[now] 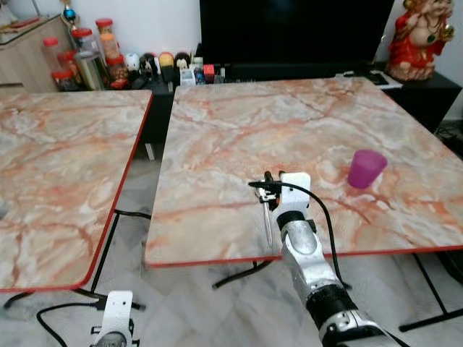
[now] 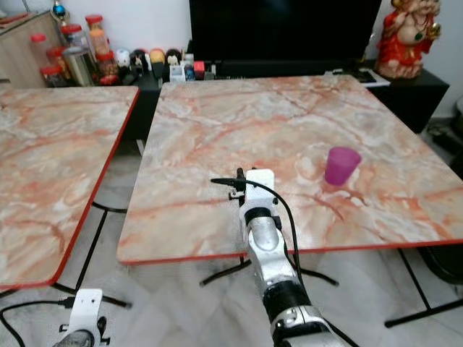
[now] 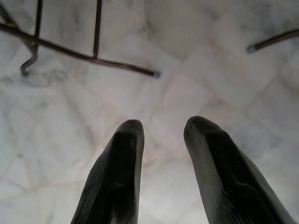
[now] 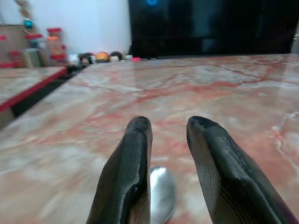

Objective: Setting the table

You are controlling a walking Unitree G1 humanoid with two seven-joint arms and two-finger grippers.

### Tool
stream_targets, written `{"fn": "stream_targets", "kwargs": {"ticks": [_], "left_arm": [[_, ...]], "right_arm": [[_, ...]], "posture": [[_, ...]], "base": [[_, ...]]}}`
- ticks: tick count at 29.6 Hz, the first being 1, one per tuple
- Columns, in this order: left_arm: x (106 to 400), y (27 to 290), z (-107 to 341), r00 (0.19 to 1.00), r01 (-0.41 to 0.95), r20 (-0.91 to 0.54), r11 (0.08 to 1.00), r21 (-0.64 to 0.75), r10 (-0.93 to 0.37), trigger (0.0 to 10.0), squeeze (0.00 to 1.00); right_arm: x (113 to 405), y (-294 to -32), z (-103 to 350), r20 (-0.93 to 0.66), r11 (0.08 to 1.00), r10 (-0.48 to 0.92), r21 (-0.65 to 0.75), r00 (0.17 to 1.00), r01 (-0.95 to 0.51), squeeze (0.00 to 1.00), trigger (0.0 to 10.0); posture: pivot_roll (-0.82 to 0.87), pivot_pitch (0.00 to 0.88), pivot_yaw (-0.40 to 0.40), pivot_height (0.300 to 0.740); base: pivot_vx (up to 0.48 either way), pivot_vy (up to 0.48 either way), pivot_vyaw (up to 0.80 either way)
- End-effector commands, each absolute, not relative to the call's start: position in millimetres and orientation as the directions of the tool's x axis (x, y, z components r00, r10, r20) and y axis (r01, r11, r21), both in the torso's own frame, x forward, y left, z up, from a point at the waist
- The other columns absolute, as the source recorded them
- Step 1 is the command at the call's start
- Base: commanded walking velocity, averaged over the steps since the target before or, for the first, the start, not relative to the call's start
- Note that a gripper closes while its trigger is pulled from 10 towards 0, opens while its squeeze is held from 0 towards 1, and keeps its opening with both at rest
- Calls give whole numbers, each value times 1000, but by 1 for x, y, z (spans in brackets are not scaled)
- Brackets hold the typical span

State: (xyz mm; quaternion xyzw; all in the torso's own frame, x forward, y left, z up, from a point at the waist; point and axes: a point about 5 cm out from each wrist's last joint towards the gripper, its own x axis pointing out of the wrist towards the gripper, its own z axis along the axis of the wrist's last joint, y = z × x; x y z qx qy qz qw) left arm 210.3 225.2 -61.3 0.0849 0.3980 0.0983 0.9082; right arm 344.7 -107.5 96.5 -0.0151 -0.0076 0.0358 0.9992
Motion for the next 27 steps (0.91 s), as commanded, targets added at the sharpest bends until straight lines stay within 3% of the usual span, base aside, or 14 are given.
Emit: {"fn": "stream_targets", "kwargs": {"ticks": [1,27], "left_arm": [[208,229,-62,655,-110,-710,962,248,258,10000,0],[202,236,-63,652,-97,-712,960,262,261,10000,0]], "right_arm": [[346,-101,99,16,997,82,-7,997,-82,0,10000],[326,-83,113,-32,996,92,-1,995,-92,0,10000]], "posture": [[-38,12,5,736],[-51,43,29,736]], "base": [[450,0,0],[15,0,0]]}}
